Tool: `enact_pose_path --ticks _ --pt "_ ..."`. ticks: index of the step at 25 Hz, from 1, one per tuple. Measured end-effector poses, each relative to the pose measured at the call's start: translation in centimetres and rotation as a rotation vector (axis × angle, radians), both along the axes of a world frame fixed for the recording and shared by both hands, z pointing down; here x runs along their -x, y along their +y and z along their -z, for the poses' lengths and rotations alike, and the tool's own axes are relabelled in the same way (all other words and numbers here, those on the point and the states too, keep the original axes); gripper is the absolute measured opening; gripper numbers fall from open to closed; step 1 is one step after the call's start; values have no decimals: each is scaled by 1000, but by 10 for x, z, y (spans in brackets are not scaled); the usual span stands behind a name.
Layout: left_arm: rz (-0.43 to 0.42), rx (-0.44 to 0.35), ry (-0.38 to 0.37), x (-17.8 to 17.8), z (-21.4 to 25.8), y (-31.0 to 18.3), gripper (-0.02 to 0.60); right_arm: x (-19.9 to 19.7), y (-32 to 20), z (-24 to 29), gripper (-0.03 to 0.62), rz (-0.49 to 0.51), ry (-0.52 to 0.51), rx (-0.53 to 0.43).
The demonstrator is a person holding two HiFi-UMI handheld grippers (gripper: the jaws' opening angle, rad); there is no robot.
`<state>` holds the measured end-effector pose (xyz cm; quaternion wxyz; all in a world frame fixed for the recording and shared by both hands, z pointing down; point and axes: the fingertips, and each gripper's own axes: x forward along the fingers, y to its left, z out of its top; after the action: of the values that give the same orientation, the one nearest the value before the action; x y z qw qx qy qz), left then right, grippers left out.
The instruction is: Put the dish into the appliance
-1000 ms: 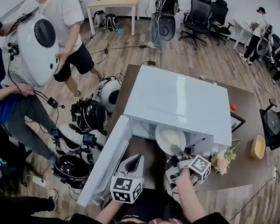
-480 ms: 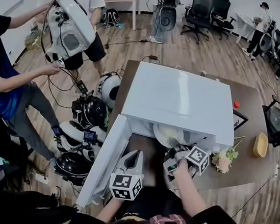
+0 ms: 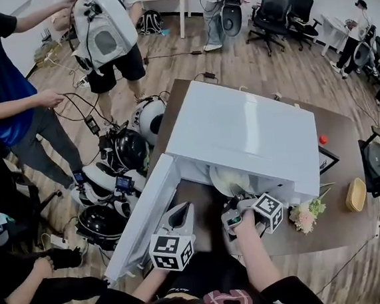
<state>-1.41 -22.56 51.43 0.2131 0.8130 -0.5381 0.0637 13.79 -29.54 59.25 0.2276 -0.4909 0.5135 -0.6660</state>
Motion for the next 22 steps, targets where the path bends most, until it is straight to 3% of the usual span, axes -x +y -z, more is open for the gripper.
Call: enact_pose_path --ticks 22 --pt "15 14 -20 10 -4 2 9 2 -18 -7 46 -33 29 27"
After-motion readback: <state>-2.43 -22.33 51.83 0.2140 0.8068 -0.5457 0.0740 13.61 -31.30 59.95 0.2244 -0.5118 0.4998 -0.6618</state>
